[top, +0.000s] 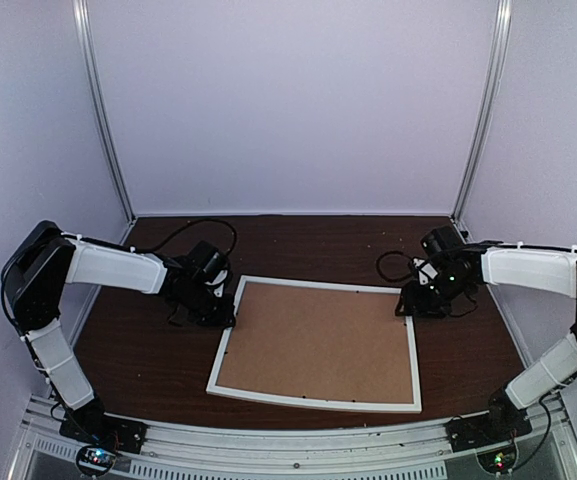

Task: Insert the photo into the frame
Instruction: Press the fastener onto the backboard.

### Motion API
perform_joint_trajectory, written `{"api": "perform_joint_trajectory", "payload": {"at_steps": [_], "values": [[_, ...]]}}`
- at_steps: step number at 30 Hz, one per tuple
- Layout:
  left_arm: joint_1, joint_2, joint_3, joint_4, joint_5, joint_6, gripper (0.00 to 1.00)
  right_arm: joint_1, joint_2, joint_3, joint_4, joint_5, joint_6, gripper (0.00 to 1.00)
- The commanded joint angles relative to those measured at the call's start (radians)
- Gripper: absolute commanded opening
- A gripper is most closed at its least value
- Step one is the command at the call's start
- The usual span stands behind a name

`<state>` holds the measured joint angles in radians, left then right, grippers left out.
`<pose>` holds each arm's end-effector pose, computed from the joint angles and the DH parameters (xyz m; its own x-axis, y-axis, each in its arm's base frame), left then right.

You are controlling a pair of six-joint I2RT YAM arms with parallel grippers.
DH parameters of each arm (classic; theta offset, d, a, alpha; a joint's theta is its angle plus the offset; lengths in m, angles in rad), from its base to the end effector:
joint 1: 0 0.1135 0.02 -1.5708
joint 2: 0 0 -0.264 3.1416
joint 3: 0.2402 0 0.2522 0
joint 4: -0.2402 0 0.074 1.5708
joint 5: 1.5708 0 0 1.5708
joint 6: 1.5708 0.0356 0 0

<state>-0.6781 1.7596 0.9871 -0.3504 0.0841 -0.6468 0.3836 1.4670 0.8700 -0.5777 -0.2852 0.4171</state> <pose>0.2584 -0.2120 0.1461 -0.9539 -0.0027 -0.3000 0.0984 0.9418 -0.3214 0.2473 0.1106 0.1882 -0.9684 0.0284 -0.2476 -0.0738 0.9163 0.3936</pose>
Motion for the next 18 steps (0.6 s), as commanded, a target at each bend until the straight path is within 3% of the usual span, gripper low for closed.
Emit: {"api": "perform_joint_trajectory", "payload": {"at_steps": [1, 7, 18], "values": [[-0.017, 0.019, -0.001, -0.015, 0.002, 0.009, 0.26, -0.005, -0.053, -0.035, -0.04, -0.025, 0.004, 0.58], [-0.017, 0.004, 0.01, -0.007, 0.005, 0.015, 0.39, -0.005, -0.078, -0.112, -0.009, -0.048, 0.028, 0.58], [-0.017, -0.061, 0.04, -0.033, -0.046, 0.053, 0.77, -0.005, -0.093, -0.233, 0.081, -0.097, 0.078, 0.46]]}}
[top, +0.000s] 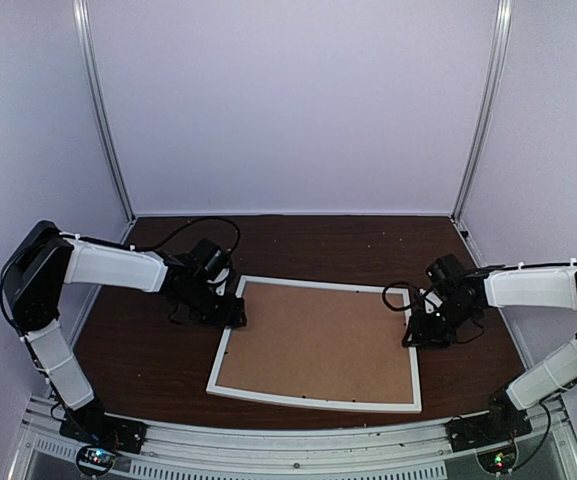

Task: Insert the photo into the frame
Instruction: Press the fastener onto the backboard, then position the photo frame at the center of the board.

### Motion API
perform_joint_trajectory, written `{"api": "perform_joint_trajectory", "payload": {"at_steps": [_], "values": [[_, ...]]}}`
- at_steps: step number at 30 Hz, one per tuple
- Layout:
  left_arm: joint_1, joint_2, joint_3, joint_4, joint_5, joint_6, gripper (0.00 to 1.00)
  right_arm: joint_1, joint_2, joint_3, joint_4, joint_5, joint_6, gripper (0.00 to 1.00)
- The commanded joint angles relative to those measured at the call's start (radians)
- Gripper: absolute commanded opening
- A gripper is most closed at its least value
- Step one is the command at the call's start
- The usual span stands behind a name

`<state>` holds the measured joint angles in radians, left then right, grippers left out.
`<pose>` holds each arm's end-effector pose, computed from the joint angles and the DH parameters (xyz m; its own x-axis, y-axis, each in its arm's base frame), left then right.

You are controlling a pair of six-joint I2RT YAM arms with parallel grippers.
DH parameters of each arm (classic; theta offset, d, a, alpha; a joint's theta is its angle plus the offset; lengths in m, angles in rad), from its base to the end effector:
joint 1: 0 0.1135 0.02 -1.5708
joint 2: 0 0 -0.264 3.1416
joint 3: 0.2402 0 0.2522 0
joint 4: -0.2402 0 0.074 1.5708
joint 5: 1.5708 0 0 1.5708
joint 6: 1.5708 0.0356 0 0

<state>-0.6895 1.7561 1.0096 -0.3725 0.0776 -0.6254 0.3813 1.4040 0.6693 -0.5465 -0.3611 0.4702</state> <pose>0.2583 -0.2165 0.1522 -0.9493 0.0263 -0.3131 0.1290 0.9412 -0.3121 0.2077 0.0968 0.1513 -0.9931 0.0585 -0.1012 0.0092 0.9022 0.4312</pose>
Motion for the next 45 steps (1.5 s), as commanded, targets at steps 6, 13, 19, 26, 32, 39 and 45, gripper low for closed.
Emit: {"api": "perform_joint_trajectory", "payload": {"at_steps": [6, 13, 19, 26, 32, 39, 45], "values": [[-0.005, -0.124, -0.006, 0.001, -0.042, 0.07, 0.86, -0.003, -0.048, -0.071, 0.075, -0.024, 0.044, 0.36], [-0.009, -0.211, -0.103, 0.162, 0.055, 0.116, 0.96, -0.002, -0.01, -0.042, 0.085, -0.008, 0.04, 0.22], [-0.06, -0.263, -0.128, 0.218, 0.062, 0.17, 0.97, -0.003, 0.05, 0.015, 0.117, 0.036, 0.045, 0.15], [-0.15, -0.257, -0.111, 0.258, 0.055, 0.251, 0.95, -0.002, 0.175, 0.131, 0.144, 0.047, 0.028, 0.08], [-0.25, -0.217, -0.115, 0.324, 0.033, 0.377, 0.89, -0.01, 0.279, 0.247, 0.145, 0.031, 0.0, 0.05], [-0.404, -0.119, -0.081, 0.378, -0.019, 0.64, 0.86, -0.016, 0.343, 0.345, 0.123, -0.032, -0.032, 0.01], [-0.433, -0.04, 0.01, 0.295, 0.004, 0.678, 0.86, -0.018, 0.331, 0.366, 0.072, -0.049, -0.067, 0.0]]}}
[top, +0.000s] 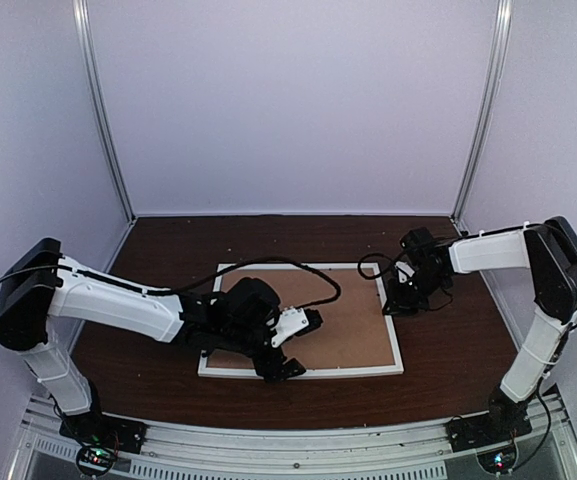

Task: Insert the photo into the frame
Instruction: Position the photo frame at the center of the board.

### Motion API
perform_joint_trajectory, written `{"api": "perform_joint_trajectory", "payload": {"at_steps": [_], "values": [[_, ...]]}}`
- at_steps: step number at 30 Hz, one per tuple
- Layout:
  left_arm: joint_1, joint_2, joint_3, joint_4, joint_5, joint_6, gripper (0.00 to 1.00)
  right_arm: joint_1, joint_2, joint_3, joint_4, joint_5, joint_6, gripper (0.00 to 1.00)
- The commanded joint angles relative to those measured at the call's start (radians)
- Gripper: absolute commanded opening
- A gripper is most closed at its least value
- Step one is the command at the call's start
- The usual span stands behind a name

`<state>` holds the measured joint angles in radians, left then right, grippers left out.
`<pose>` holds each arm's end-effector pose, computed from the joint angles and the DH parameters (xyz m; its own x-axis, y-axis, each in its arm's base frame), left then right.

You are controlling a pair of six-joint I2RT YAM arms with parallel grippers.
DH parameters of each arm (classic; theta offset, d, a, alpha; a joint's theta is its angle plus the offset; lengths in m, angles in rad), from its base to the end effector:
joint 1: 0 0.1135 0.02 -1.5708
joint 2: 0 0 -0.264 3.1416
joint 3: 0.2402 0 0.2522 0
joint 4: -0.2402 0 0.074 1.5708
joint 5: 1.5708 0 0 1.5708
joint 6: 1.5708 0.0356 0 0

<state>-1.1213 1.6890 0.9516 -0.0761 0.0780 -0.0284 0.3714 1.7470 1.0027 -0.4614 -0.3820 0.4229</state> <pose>0.1487 -0.3147 0.1758 -0.3418 0.6433 -0.6851 0.9119 0.4034 -0.0761 0.2983 0.1304 0.1516 -0.9828 0.0259 -0.1827 -0.0630 0.8836 0.4641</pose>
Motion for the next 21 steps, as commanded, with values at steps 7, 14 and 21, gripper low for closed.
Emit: {"api": "perform_joint_trajectory", "payload": {"at_steps": [7, 14, 21], "values": [[-0.027, 0.05, 0.075, -0.003, -0.002, 0.156, 0.86, -0.008, -0.054, 0.043, -0.047, -0.072, -0.029, 0.0], [-0.028, 0.031, 0.053, -0.007, -0.05, 0.199, 0.86, -0.008, -0.062, 0.05, -0.063, -0.097, -0.036, 0.0], [-0.028, 0.019, 0.055, -0.077, -0.105, 0.2, 0.86, -0.009, -0.062, 0.03, -0.096, -0.053, -0.078, 0.0]]}}
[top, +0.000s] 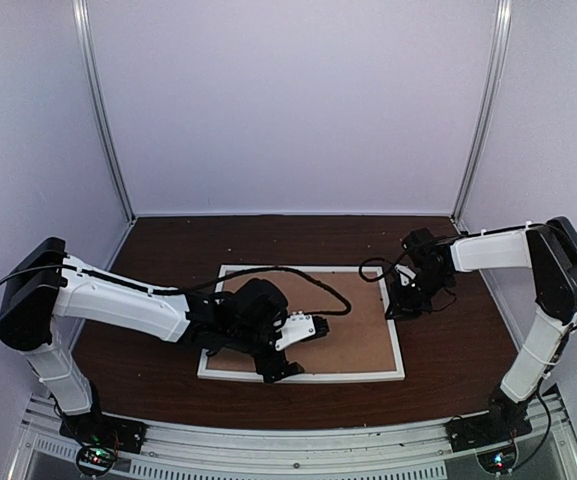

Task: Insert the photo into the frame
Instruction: Position the photo frame at the center of the board, then pick up the photo frame from the center of the board.

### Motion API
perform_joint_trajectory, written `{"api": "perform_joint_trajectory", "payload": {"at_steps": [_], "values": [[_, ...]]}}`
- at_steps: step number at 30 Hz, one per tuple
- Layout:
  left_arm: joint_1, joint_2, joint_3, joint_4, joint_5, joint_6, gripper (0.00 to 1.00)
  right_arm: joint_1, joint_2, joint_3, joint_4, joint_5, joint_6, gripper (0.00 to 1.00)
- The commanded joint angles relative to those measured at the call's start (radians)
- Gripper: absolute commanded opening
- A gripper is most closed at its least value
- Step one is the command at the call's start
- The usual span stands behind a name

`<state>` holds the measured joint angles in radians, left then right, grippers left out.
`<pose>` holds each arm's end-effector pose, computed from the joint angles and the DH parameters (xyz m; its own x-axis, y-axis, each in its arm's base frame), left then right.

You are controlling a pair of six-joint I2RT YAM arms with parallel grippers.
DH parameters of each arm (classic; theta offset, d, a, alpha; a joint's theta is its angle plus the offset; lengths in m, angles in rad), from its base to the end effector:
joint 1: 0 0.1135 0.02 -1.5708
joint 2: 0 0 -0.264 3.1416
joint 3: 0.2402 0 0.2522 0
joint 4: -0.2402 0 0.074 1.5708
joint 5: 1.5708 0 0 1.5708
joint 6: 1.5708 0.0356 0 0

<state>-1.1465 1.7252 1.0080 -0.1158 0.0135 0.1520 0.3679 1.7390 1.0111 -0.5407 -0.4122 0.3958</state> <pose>0.1471 -0.3268 0.1775 -0.1626 0.7276 -0.6664 0.9506 0.2966 0.0920 0.2923 0.1279 0.1538 -0.9919 -0.0037 -0.1272 -0.0633 0.8817 0.4676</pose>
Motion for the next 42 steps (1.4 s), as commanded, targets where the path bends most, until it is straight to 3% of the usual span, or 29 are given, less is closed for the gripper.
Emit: {"api": "perform_joint_trajectory", "payload": {"at_steps": [1, 9, 20, 30, 42], "values": [[-0.002, -0.019, -0.002, -0.043, -0.038, 0.022, 0.86, -0.007, -0.054, 0.016, -0.019, -0.019, -0.057, 0.0], [-0.002, -0.044, -0.016, -0.045, -0.074, 0.023, 0.87, -0.014, -0.083, -0.045, -0.047, 0.016, -0.116, 0.0], [0.034, -0.036, 0.017, -0.028, -0.11, 0.033, 0.96, -0.017, -0.09, -0.095, -0.05, 0.099, -0.163, 0.0], [0.198, 0.025, 0.182, -0.167, 0.119, 0.008, 0.98, -0.017, 0.087, 0.026, -0.054, 0.114, -0.212, 0.0], [0.251, 0.113, 0.299, -0.232, 0.346, -0.019, 0.96, -0.017, 0.081, 0.087, -0.126, 0.121, -0.154, 0.0]]}}
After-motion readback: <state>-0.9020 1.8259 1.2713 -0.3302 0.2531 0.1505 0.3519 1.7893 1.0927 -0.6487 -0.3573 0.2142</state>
